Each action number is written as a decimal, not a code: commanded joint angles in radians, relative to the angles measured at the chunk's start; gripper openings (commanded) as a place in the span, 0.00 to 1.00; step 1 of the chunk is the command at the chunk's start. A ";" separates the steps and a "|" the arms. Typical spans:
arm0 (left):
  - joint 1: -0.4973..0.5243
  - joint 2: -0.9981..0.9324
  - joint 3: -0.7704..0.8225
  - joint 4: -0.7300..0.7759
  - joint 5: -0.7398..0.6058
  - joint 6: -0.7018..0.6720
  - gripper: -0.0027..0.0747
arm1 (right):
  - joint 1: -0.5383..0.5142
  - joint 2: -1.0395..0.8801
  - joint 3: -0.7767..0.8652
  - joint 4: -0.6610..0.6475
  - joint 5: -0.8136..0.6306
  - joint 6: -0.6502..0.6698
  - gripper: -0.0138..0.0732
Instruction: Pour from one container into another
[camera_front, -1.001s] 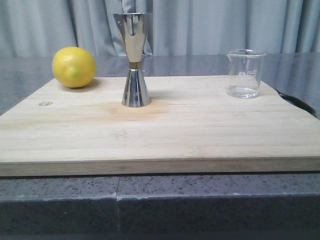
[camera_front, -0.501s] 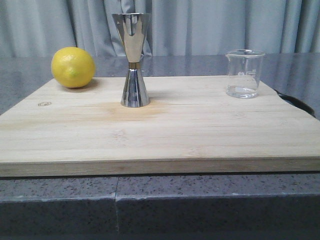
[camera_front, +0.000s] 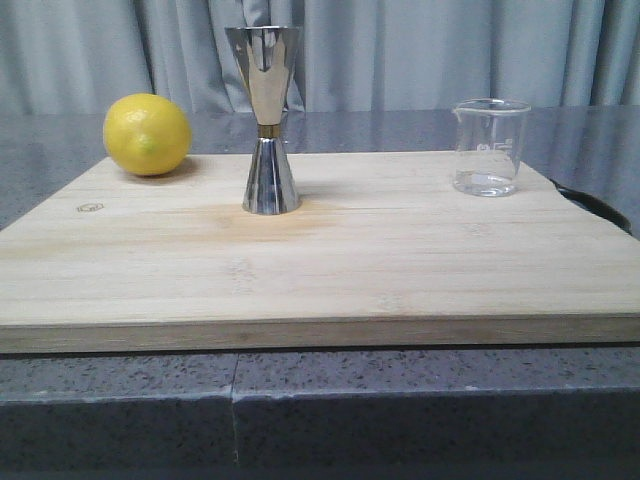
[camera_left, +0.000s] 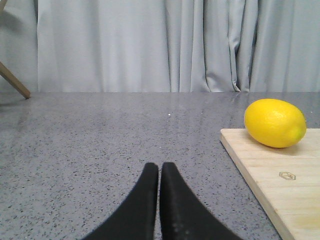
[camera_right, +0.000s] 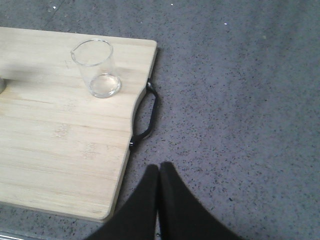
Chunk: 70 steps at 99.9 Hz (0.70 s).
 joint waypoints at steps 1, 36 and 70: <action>-0.008 -0.025 0.004 -0.011 -0.084 0.000 0.01 | 0.002 0.006 -0.023 -0.019 -0.071 -0.008 0.09; -0.008 -0.025 0.004 -0.011 -0.084 0.000 0.01 | 0.002 0.006 -0.023 -0.019 -0.071 -0.008 0.09; -0.006 -0.025 0.004 -0.011 -0.084 0.000 0.01 | -0.216 -0.202 0.204 0.050 -0.462 0.008 0.09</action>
